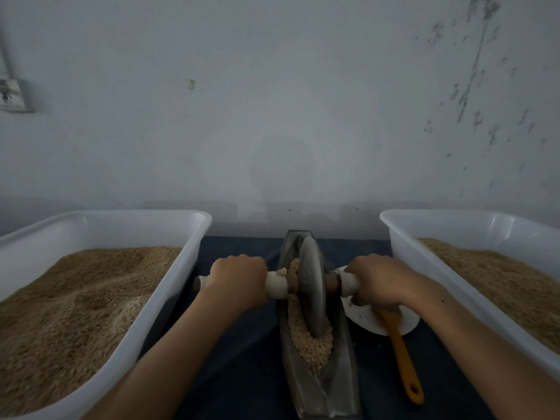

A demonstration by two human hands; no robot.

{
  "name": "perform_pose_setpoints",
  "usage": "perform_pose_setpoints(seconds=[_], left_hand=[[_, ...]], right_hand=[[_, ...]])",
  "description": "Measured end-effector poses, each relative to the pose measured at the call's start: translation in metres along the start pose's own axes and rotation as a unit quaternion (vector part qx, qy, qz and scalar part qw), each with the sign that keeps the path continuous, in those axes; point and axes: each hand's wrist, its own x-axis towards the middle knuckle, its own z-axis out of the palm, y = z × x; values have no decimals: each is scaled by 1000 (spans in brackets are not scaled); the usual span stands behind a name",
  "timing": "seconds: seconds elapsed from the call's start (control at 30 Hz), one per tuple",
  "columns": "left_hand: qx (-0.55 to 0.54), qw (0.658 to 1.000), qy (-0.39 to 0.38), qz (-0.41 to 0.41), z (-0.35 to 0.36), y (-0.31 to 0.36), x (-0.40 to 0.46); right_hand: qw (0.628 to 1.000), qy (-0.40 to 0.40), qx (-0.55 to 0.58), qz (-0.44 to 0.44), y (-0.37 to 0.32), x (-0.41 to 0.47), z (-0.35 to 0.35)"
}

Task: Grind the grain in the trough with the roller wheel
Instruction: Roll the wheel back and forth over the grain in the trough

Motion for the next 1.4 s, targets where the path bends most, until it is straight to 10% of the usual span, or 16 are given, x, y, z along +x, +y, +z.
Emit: perform_pose_setpoints(seconds=[0.3, 0.6, 1.03, 1.4], left_hand=[[-17, 996, 90, -22, 6, 3, 2], [0, 1000, 8, 10, 0, -1, 1], [-11, 995, 94, -21, 5, 3, 1], [-3, 1000, -2, 3, -1, 1, -1]], right_hand=[[984, 178, 11, 5, 0, 8, 18], [1000, 0, 7, -11, 2, 2, 0], [985, 172, 11, 9, -2, 5, 15], [1000, 15, -12, -13, 1, 1, -1]])
